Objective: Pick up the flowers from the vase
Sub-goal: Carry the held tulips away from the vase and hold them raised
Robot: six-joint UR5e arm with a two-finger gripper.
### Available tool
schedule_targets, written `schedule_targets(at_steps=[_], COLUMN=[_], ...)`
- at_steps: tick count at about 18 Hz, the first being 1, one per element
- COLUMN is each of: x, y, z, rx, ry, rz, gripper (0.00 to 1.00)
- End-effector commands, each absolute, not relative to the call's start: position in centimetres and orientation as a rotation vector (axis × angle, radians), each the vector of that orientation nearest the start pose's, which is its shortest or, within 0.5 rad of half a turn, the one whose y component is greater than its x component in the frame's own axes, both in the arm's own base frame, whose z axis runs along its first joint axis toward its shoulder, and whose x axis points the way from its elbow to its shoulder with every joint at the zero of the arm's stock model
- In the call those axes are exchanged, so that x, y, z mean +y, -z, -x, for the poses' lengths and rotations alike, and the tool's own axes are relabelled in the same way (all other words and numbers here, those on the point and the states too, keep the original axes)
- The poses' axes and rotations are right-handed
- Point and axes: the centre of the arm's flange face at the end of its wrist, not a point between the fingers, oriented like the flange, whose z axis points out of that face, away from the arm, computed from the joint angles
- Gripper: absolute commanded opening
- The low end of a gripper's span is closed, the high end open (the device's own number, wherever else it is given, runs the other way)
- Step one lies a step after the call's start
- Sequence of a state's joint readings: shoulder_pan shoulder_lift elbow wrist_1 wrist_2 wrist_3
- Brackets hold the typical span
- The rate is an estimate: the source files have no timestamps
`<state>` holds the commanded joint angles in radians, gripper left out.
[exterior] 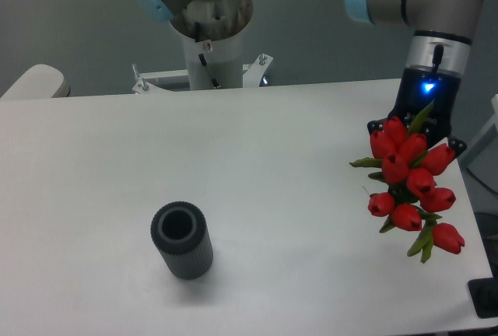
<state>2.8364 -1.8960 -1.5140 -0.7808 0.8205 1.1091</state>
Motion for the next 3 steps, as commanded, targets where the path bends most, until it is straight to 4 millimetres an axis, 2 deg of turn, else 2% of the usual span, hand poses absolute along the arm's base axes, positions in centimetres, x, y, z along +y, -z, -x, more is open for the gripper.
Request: schedule_targets(at_steps=[3], x=[38.43], y=[-44.56], z=[54.58], rx=[0.059], ry=[-0.226], rz=[2.276], gripper=[0.29])
